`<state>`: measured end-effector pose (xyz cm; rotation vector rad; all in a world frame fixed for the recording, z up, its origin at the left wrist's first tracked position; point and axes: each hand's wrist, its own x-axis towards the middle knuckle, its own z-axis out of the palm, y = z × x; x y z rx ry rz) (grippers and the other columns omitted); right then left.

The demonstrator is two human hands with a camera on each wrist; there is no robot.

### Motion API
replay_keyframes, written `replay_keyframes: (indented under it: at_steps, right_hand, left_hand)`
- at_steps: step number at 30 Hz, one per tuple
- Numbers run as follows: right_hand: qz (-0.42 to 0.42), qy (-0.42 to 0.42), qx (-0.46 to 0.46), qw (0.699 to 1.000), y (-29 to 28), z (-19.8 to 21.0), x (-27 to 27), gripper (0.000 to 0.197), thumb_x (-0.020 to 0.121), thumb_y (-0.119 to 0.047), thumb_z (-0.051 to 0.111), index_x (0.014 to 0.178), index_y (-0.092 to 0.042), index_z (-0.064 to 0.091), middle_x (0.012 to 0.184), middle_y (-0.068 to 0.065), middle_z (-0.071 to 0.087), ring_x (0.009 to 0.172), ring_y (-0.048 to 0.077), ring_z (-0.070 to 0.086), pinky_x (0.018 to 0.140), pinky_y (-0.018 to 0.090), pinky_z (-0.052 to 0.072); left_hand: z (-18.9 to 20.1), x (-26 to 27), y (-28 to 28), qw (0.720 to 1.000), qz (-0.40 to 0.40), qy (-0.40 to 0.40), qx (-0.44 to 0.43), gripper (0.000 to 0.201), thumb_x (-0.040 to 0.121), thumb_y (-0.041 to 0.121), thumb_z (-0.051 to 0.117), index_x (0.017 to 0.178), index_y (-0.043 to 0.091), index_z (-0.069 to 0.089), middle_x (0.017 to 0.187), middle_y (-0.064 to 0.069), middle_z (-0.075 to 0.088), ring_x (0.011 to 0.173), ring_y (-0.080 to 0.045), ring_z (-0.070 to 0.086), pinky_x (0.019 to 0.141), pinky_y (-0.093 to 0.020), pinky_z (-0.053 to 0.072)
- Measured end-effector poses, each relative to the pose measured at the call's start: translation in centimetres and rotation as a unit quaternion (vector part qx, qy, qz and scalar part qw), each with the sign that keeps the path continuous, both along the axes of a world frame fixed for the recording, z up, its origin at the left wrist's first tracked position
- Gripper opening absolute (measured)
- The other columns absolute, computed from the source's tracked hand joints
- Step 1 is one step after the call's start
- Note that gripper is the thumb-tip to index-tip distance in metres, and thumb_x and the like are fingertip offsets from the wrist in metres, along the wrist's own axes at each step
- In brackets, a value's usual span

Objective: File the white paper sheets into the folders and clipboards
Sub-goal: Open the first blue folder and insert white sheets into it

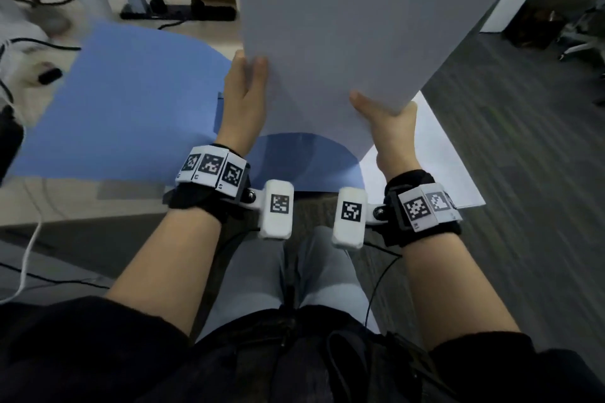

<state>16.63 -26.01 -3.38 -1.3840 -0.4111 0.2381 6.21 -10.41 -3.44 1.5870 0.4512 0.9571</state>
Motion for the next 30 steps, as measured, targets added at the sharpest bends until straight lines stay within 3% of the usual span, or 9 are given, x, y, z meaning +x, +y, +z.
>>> replay_keyframes:
  at_steps: [3, 8, 13, 19, 21, 24, 26, 28, 30]
  right_hand:
    - [-0.016, 0.003, 0.043, 0.999, 0.8, 1.0, -0.1, 0.019, 0.076, 0.001, 0.073, 0.073, -0.016, 0.065, 0.064, -0.01, 0.069, 0.066, 0.007, 0.065, 0.066, 0.024, 0.054]
    - [0.009, 0.015, 0.033, 0.999, 1.3, 0.6, -0.5, 0.015, 0.078, -0.001, 0.074, 0.08, -0.014, 0.067, 0.072, -0.008, 0.07, 0.072, 0.012, 0.066, 0.068, 0.024, 0.054]
    - [0.006, 0.029, -0.013, 0.999, 1.8, -1.4, -0.8, 0.015, 0.078, -0.004, 0.074, 0.079, -0.017, 0.065, 0.078, -0.002, 0.066, 0.072, 0.01, 0.063, 0.066, 0.02, 0.053]
    - [-0.025, -0.004, -0.03, 0.999, 3.2, -1.0, 0.4, 0.017, 0.077, -0.004, 0.075, 0.073, -0.017, 0.066, 0.071, -0.005, 0.067, 0.063, 0.008, 0.064, 0.066, 0.027, 0.055]
    - [-0.016, -0.01, -0.057, 0.998, 3.4, -0.9, 1.1, 0.014, 0.076, -0.005, 0.076, 0.075, -0.016, 0.067, 0.076, -0.002, 0.068, 0.066, 0.011, 0.064, 0.068, 0.028, 0.055]
    - [0.003, -0.002, -0.095, 0.995, 3.4, -1.2, 1.6, 0.015, 0.075, -0.005, 0.076, 0.088, -0.005, 0.07, 0.086, 0.008, 0.069, 0.073, 0.017, 0.065, 0.07, 0.028, 0.055]
    - [0.004, 0.014, -0.123, 0.992, 3.4, -1.9, 1.9, 0.019, 0.073, -0.004, 0.077, 0.09, -0.003, 0.07, 0.086, 0.009, 0.068, 0.073, 0.018, 0.063, 0.068, 0.026, 0.053]
    - [0.006, 0.025, -0.164, 0.986, 3.5, -2.8, 2.2, 0.021, 0.07, -0.005, 0.079, 0.089, -0.002, 0.07, 0.084, 0.01, 0.068, 0.072, 0.019, 0.062, 0.067, 0.025, 0.051]
    - [0.008, 0.041, -0.205, 0.978, 3.7, -3.8, 2.5, 0.026, 0.066, -0.009, 0.082, 0.089, -0.001, 0.071, 0.086, 0.013, 0.07, 0.075, 0.021, 0.063, 0.07, 0.03, 0.052]
  left_hand:
    - [1.3, -0.2, 0.5, 1.0, 0.024, -0.005, 0.015, 0.017, 0.1, 0.024, 0.037, 0.1, 0.016, 0.051, 0.097, 0.008, 0.058, 0.091, -0.004, 0.055, 0.086, -0.019, 0.045]
    - [0.4, -0.9, 0.6, 0.998, 0.05, -0.032, 0.003, 0.014, 0.102, 0.02, 0.036, 0.105, 0.015, 0.049, 0.097, 0.012, 0.057, 0.084, 0.014, 0.055, 0.08, -0.01, 0.043]
    - [-2.2, -1.1, 1.1, 0.997, 0.051, 0.032, -0.039, 0.018, 0.101, 0.027, 0.035, 0.088, 0.018, 0.042, 0.085, 0.006, 0.049, 0.073, -0.001, 0.048, 0.07, -0.015, 0.041]
    - [-0.8, -0.5, 2.0, 0.995, 0.077, 0.065, -0.02, 0.016, 0.102, 0.019, 0.034, 0.088, 0.018, 0.041, 0.075, 0.01, 0.041, 0.063, 0.002, 0.038, 0.06, -0.008, 0.034]
    - [-0.7, -0.5, 2.5, 0.993, 0.079, 0.086, -0.016, 0.008, 0.101, 0.016, 0.035, 0.101, 0.016, 0.043, 0.079, 0.011, 0.044, 0.069, 0.001, 0.041, 0.063, -0.008, 0.035]
    - [-1.6, -1.1, 3.4, 0.989, 0.073, 0.131, -0.017, 0.025, 0.097, 0.009, 0.038, 0.118, 0.008, 0.051, 0.099, 0.008, 0.057, 0.089, -0.006, 0.054, 0.081, -0.013, 0.045]
    - [-2.6, -1.9, 4.1, 0.984, 0.079, 0.163, 0.0, 0.033, 0.093, 0.009, 0.038, 0.118, 0.013, 0.058, 0.112, 0.002, 0.062, 0.102, -0.015, 0.058, 0.095, -0.03, 0.049]
    - [-3.2, -2.9, 4.5, 0.973, 0.097, 0.206, 0.027, 0.041, 0.089, 0.006, 0.035, 0.119, 0.016, 0.06, 0.122, -0.005, 0.06, 0.108, -0.022, 0.059, 0.098, -0.04, 0.048]
    - [-3.7, -3.5, 4.8, 0.959, 0.12, 0.251, 0.053, 0.045, 0.089, -0.002, 0.032, 0.123, 0.012, 0.058, 0.127, -0.009, 0.057, 0.113, -0.026, 0.056, 0.099, -0.037, 0.046]
